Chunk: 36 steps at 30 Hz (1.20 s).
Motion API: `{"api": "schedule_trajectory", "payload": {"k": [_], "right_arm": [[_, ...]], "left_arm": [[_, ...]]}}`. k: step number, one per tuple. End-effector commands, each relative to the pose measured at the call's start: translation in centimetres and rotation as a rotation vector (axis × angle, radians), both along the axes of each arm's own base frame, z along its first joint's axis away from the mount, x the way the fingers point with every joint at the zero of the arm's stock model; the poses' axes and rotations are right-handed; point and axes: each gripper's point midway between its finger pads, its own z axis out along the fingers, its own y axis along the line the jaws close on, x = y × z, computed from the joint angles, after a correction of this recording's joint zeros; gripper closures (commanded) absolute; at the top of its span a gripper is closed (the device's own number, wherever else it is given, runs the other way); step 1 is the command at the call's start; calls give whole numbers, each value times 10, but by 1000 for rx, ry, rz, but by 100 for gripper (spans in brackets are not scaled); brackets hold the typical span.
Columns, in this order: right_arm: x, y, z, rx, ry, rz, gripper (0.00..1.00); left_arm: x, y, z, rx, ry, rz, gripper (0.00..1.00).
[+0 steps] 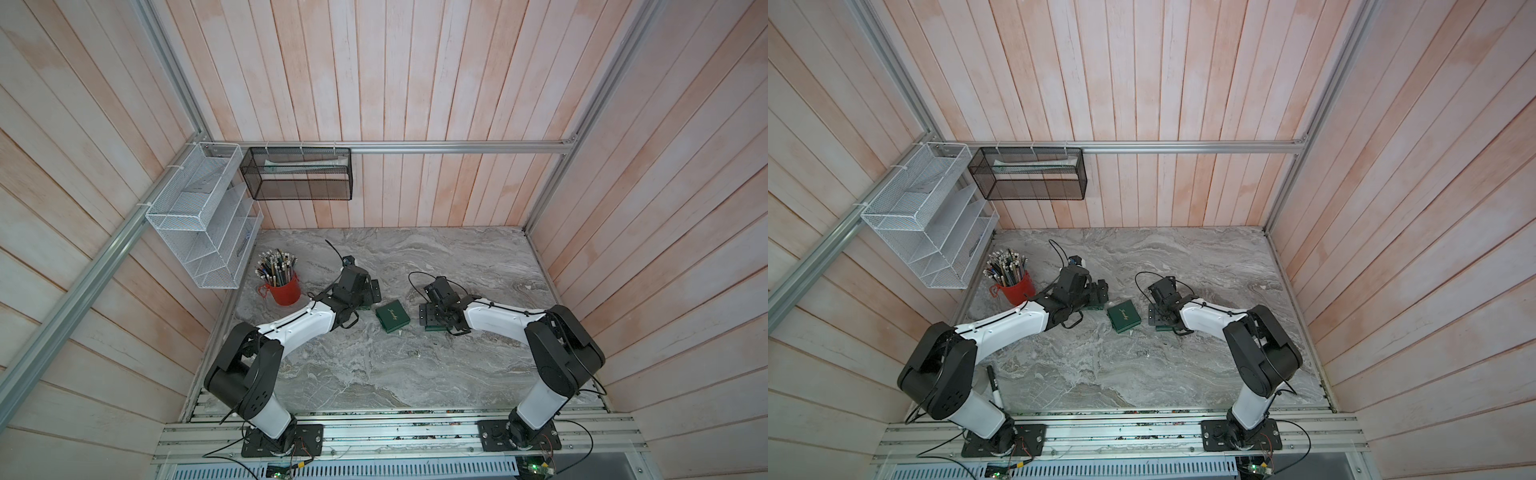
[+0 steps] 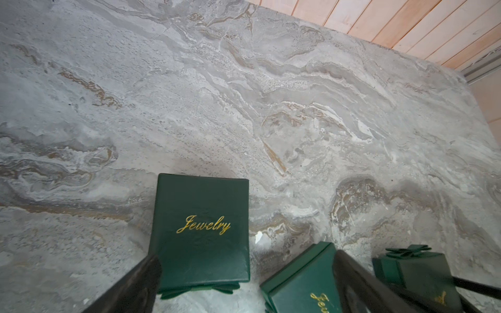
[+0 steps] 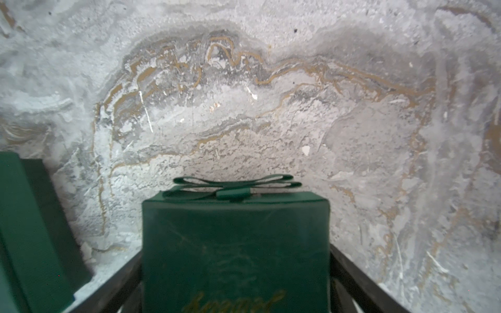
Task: Take the rings out of the lift-off lid box
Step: Pick up the jewelry box from the center of the board.
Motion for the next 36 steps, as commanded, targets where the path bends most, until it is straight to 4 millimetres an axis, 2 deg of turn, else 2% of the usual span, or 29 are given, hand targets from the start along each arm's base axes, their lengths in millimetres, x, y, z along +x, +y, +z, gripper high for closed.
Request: {"api": "schedule_trajectory", "payload": {"k": [1,9,16,25,36], "right_arm": [[2,1,5,24,-1,-2,5],[2,0,3,35,37,-34,6],[1,-9,3,27,54,-82,7],[5,-13,9,34,38,-109,9],[4,-10,11,94,42,-109,13]], "left_arm": [[10,-14,10,-40,-44,-1,0],[13,-26,7,-113,-58,-16,0],[14,-40,1,-181,-55,-49,0],[7,-41,-4,-193,-60,-73,0],[-7,-35,-24,-184,-24,-81,0]]}}
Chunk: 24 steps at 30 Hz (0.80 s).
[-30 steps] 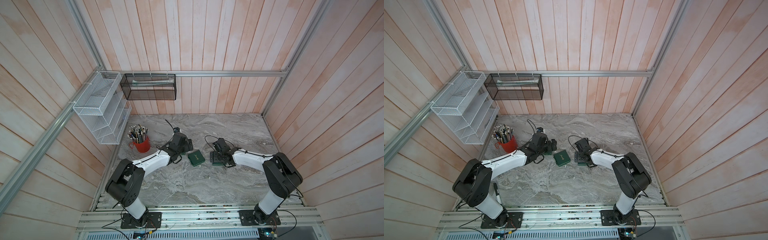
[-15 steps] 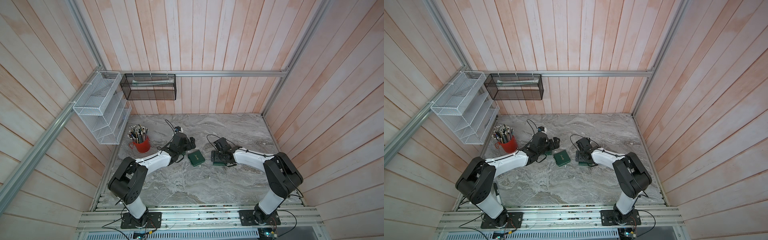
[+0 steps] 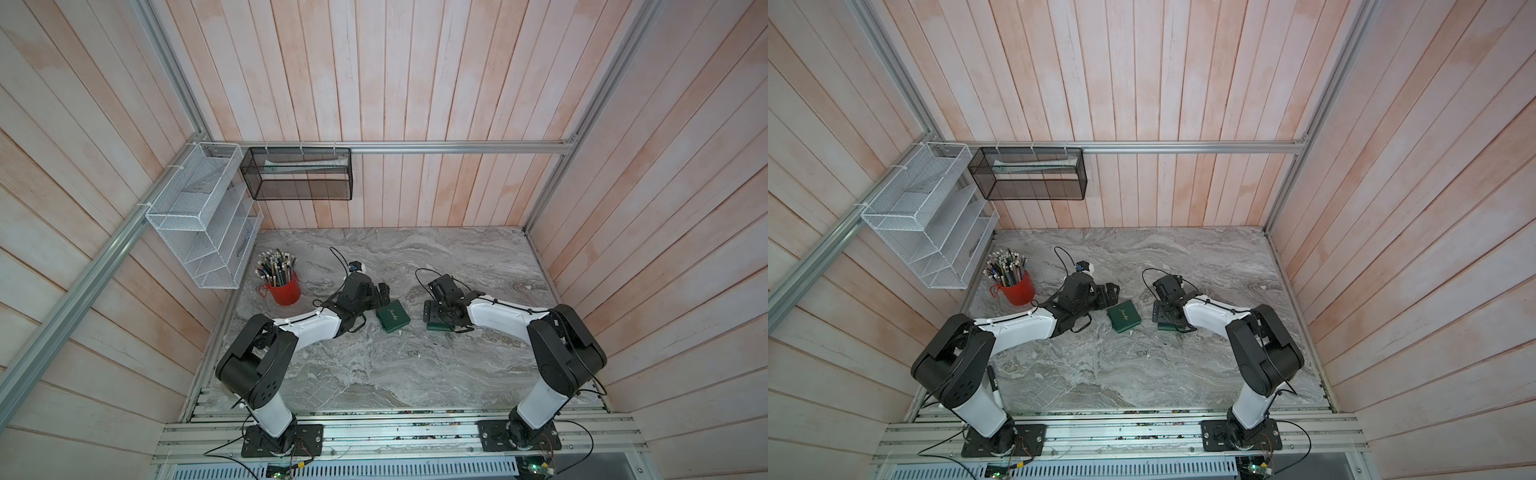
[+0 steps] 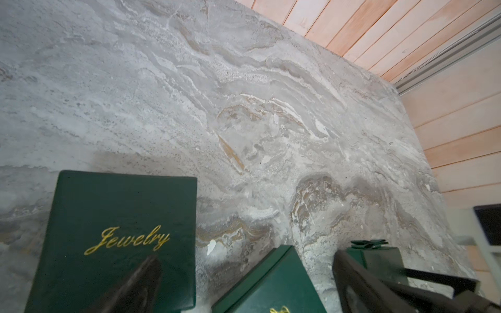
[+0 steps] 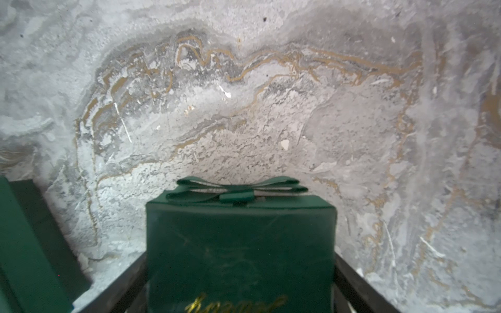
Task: Take the rings out of the lift-off lid box
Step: Pick up the jewelry box from the center of the board.
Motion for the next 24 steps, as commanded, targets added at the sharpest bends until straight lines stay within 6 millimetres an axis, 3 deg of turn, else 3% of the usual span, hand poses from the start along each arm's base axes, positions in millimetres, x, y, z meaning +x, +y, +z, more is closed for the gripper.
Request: {"api": "schedule_trajectory", "payload": {"k": [1,13,18,24], "right_arm": [[2,1,10,54,-6,-20,13],[2,0,45,308,-48,-48,13],[2,0,72,455,-115,-48,13],[-4,-9,89,556,-165,-58,13]], "left_arm": [[-5,-3,-3,-14,0,-17,0],[-18,-27,19,-125,1,-117,0],[-29,-54,38,-198,-16,-206,5],[-43,-88,54,-256,-25,-287,8]]}}
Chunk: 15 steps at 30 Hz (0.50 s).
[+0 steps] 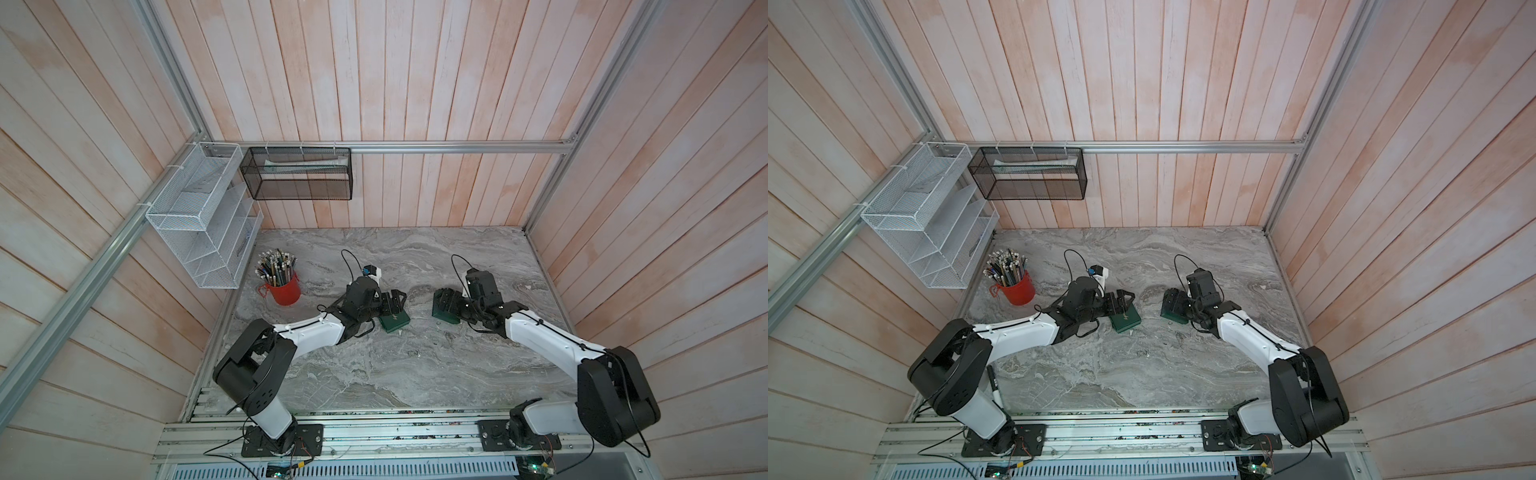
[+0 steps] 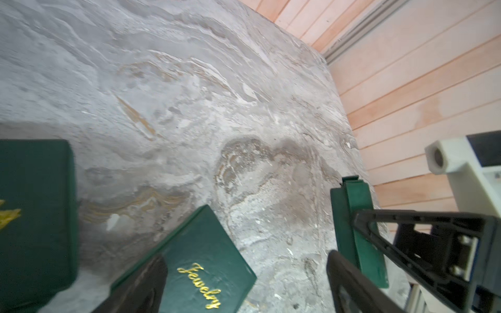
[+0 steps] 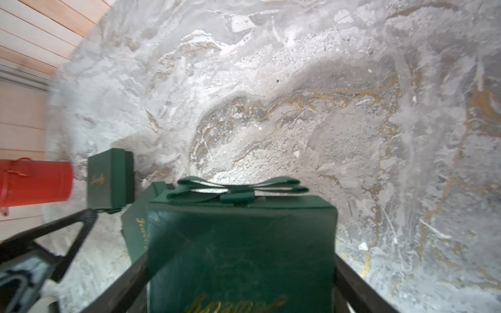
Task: Take the rings out of the lift-off lid box
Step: Pick up the jewelry box from the center of the board, then open the lid on the jewelry box.
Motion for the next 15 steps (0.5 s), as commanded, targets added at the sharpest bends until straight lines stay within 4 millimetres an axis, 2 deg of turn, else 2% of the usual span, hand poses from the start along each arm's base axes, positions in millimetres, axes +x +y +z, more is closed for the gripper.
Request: {"api": "schedule_trajectory", "payload": {"k": [1,9,15], "right_arm": [[0,4,14,114,-37,14,13],[-10,6,22,187,-84,55,13],[-15,4,22,265,-83,55,12]], "left_arm": [[-2,-26,30,-85,-45,-62,9],[-13,-59,35,-157,-36,-138,14],[-17,-70,27,-182,0,-163,16]]}}
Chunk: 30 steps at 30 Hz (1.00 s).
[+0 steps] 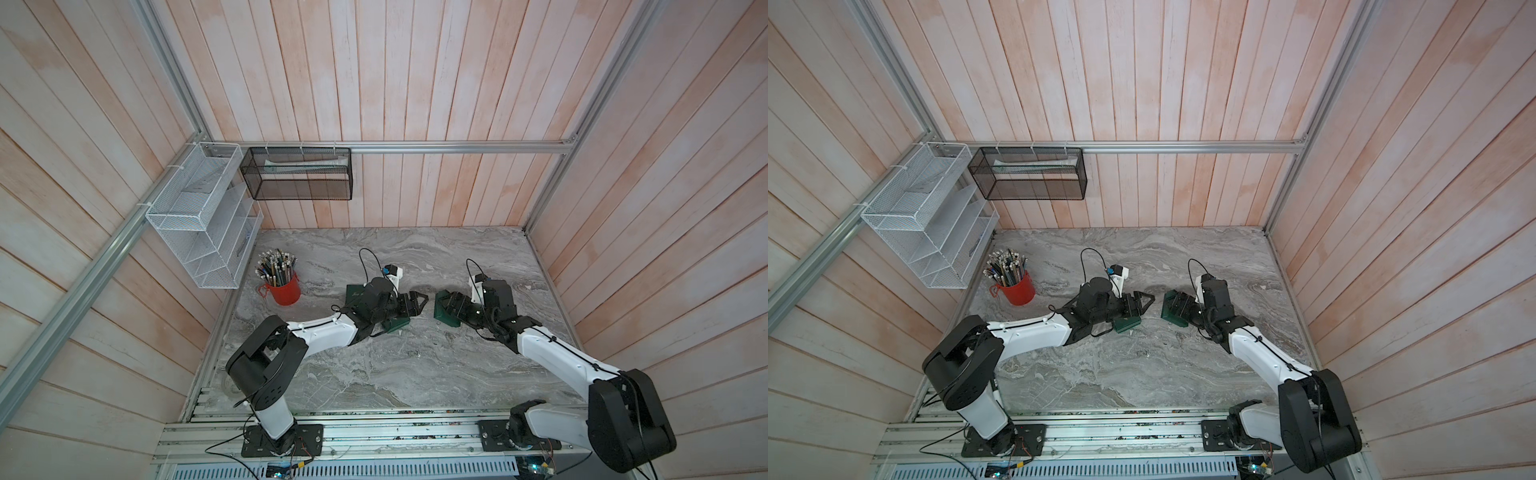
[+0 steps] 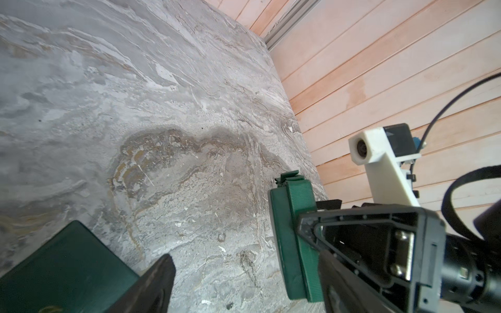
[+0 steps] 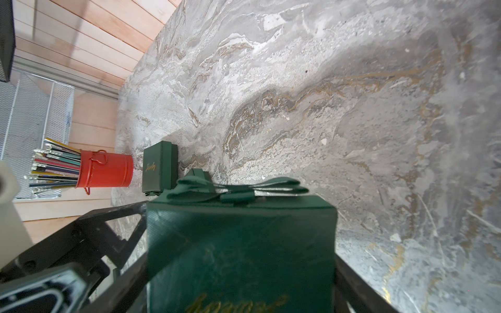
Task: Take the rings out of the lift-off lid box
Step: Open the lid on the jewelry box.
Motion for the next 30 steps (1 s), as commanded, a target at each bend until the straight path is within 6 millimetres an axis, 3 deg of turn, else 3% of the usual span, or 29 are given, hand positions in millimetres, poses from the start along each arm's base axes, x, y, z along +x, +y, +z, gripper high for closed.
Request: {"api": "schedule_trajectory", "payload": {"k": [1,12,30], "right_arm": [[0,4,14,80,-43,17,12],[-2,7,13,106,-52,37,11],[-3,14,18,158,-62,63,10]], "left_arm": [[0,-10,6,-49,8,-24,16],[-11,-25,2,-75,31,-74,20],[-14,-35,-24,-55,109,-102,26]]}}
